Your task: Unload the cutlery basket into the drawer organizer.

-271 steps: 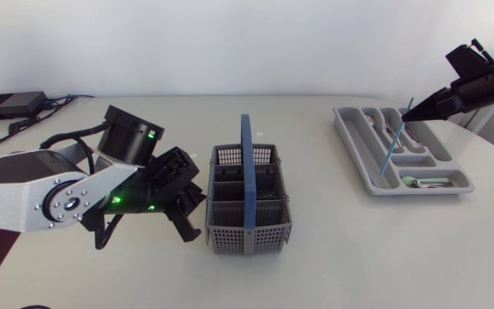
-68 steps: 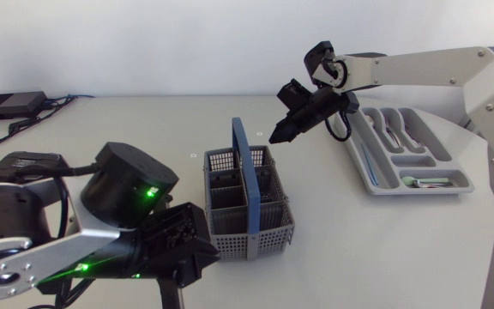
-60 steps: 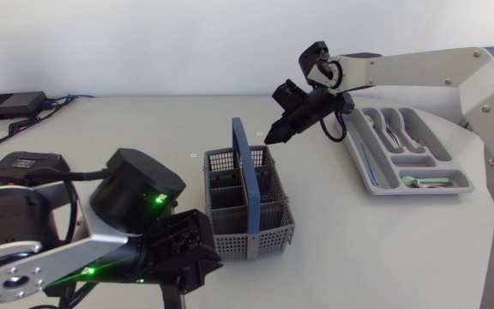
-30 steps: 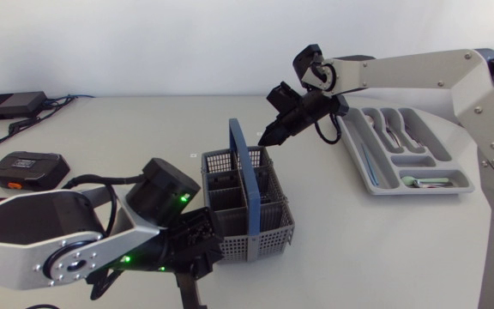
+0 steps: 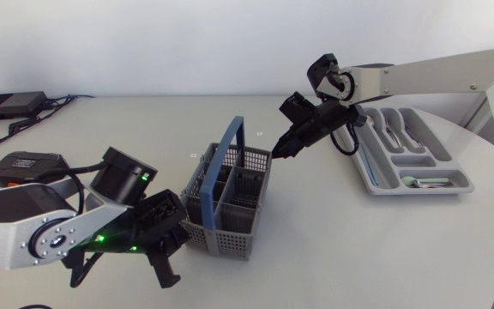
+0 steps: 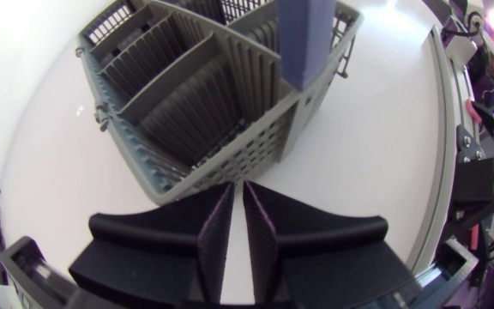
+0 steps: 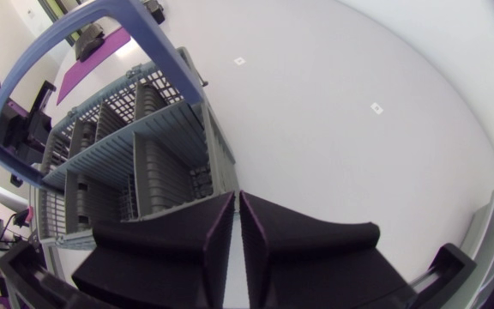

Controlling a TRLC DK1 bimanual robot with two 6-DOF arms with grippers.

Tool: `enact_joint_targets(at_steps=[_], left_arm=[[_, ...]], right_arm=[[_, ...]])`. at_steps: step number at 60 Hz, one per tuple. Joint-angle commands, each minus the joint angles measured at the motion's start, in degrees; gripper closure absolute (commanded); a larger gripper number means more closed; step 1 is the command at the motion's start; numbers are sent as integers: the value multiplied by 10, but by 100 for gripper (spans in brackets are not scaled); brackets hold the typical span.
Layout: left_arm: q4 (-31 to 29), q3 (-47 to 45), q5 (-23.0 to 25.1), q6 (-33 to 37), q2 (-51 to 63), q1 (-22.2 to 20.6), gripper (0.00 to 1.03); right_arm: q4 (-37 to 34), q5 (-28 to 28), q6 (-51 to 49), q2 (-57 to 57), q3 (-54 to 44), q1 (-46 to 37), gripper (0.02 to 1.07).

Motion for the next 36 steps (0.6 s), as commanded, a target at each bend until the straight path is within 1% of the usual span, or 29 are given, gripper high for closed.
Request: enact_joint_targets(at_steps=[1,6,19,26,36], left_arm=[[26,-11,-3,16,-23,12,89],[26,-15,-2,14,-35,12,89],[29,-15,-2,14,-45,18,89],[45,-15,-1,14,-35,32,89],[63,-4,2,19,-12,64,89]], right_arm=[[-9,-10,2,1,7,1,94],[-2,1,12,16,29,-4,94],[-3,3,24,48,65,5,94],[-9,3,20,44,53,15,94],[-9,3,6,5,-2,17,94]])
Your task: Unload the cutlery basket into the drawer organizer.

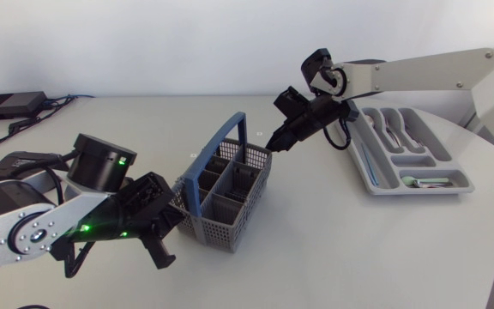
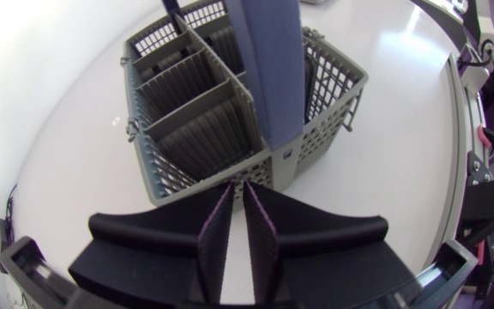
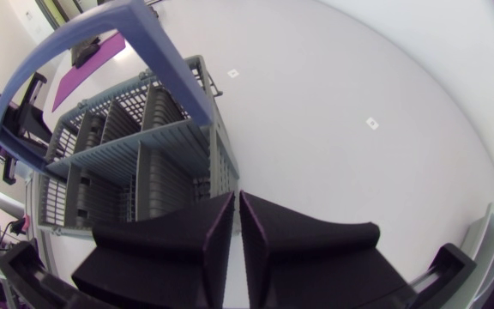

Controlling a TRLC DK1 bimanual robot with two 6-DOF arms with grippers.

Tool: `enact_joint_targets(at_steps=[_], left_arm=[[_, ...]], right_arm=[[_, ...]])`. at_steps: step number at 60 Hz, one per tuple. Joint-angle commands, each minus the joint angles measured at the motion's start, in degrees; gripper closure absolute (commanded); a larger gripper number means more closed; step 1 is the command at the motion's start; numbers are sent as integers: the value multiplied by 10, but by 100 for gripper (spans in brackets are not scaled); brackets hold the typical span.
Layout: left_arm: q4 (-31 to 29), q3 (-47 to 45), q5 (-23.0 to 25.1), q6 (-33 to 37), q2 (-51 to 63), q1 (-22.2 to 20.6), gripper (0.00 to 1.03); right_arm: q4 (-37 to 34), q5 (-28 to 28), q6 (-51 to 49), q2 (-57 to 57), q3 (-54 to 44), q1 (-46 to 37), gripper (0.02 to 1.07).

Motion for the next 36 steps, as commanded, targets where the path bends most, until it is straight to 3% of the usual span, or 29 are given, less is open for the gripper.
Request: enact_joint_targets(at_steps=[1,24,36], left_arm=[[22,2,4,18,24,19,89],[69,31,18,34,98,71,89],[83,58,27,34,129,78,89]], right_arm=[[-11,-6,-8,-23,-45,9,94],[-2,-12,-20,-116,-173,9,94],[5,-12,-22,-160,-233,3,94]])
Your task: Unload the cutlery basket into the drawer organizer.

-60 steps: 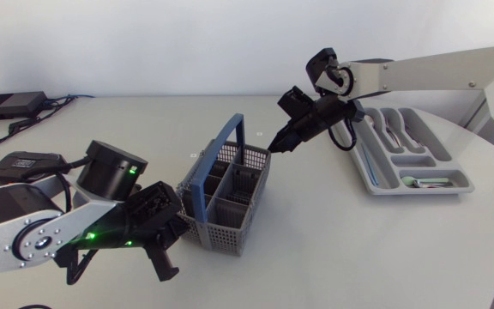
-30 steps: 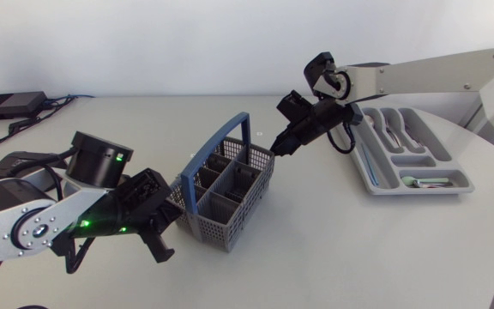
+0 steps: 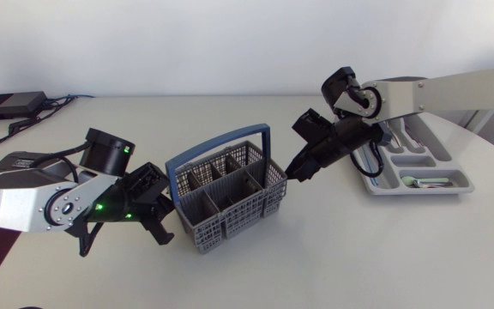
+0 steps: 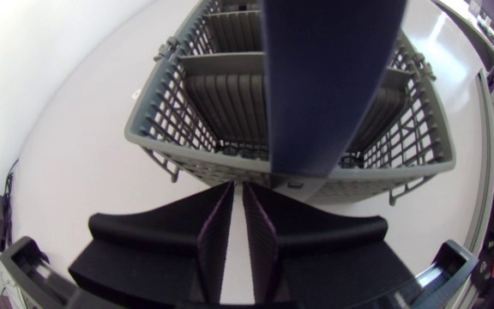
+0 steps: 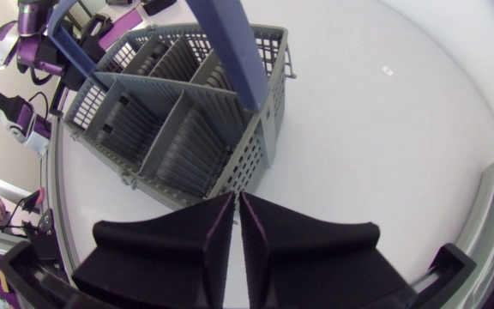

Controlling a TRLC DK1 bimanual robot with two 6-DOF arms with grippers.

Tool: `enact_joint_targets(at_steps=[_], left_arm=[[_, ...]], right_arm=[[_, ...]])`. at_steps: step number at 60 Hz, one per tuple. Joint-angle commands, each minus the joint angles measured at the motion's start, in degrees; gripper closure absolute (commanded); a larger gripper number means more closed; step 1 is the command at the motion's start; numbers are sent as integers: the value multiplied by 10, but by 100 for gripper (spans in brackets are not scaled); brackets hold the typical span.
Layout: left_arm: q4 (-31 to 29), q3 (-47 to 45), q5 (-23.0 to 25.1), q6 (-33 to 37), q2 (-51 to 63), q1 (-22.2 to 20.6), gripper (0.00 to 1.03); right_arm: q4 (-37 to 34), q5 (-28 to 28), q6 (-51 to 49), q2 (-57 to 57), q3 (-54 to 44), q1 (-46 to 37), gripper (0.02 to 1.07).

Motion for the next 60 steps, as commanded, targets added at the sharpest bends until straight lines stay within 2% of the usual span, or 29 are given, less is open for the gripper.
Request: enact_joint_targets(at_steps=[1,31,60], left_arm=[[20,35,16,15,21,0,89],[37,115,26,8,88,-3,89],[42,162,33,14,143,14,89]], right_arm=[[3,-16,-10,-27,-41,8,94],[16,-14,-3,-129,-146,-4,94],[51,17,48,-59,-76,13,94]])
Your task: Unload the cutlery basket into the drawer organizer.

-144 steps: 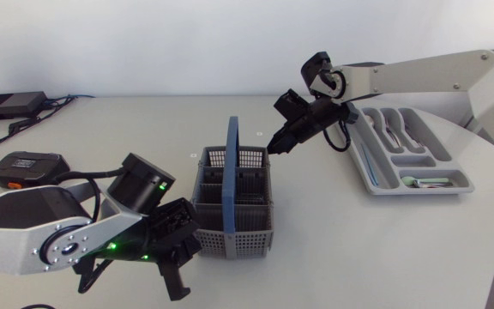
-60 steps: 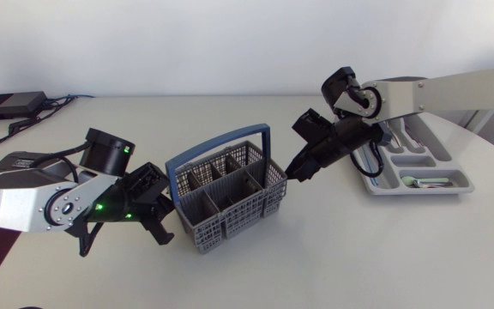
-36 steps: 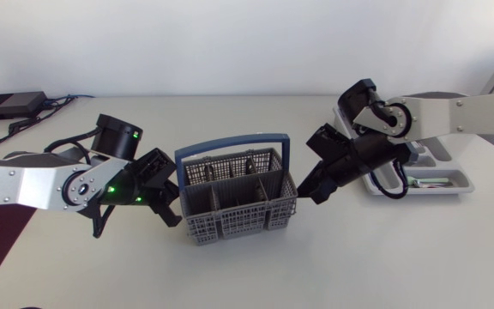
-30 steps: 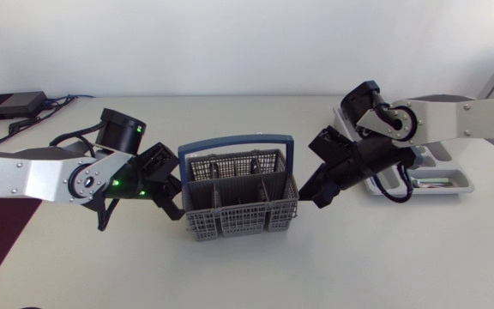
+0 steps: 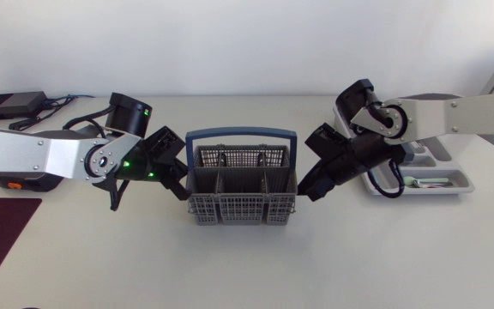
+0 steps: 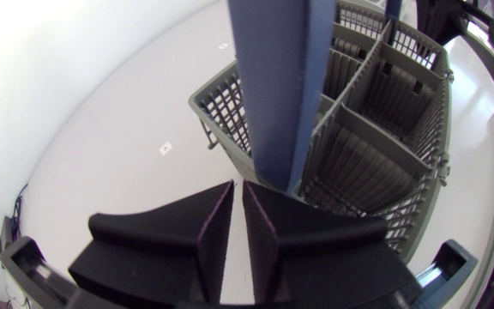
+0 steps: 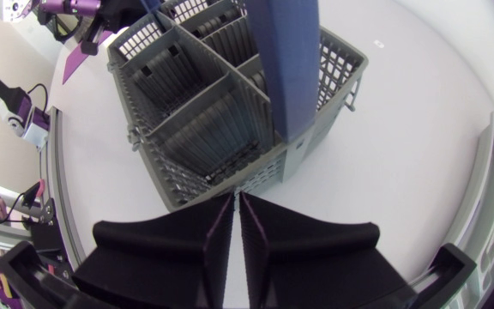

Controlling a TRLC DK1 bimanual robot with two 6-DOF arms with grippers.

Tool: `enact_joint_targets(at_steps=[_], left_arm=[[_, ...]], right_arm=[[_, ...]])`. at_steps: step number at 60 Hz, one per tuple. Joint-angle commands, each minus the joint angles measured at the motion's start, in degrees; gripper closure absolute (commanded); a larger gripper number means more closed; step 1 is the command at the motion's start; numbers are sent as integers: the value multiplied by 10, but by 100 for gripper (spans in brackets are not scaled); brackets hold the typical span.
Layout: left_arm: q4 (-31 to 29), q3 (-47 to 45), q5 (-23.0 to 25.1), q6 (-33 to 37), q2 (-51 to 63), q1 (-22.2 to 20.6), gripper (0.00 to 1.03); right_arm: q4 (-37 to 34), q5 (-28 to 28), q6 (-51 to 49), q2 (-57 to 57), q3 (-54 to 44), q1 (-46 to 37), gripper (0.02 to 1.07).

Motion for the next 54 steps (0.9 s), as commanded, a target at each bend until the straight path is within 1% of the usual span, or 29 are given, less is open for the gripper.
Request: enact_joint_targets(at_steps=[1,11,25,36,44,54], left_arm=[[5,14,24,13,15,1,89],[5,6,31,19,13,18,89],[4,4,37,23,9,35,89],[4,3,37,23,11,34,89],[5,-4,37,29,11,43,89],[6,-16,38,43,4,83,89]], right_arm=[[20,-6,19,24,31,17,94],[25,2,31,45,50,28,94],[26,16,41,47,53,45,94],[29,32,41,45,48,27,94],[36,44,40,43,38,16,94],[53,92,41,35,20,-6,93]])
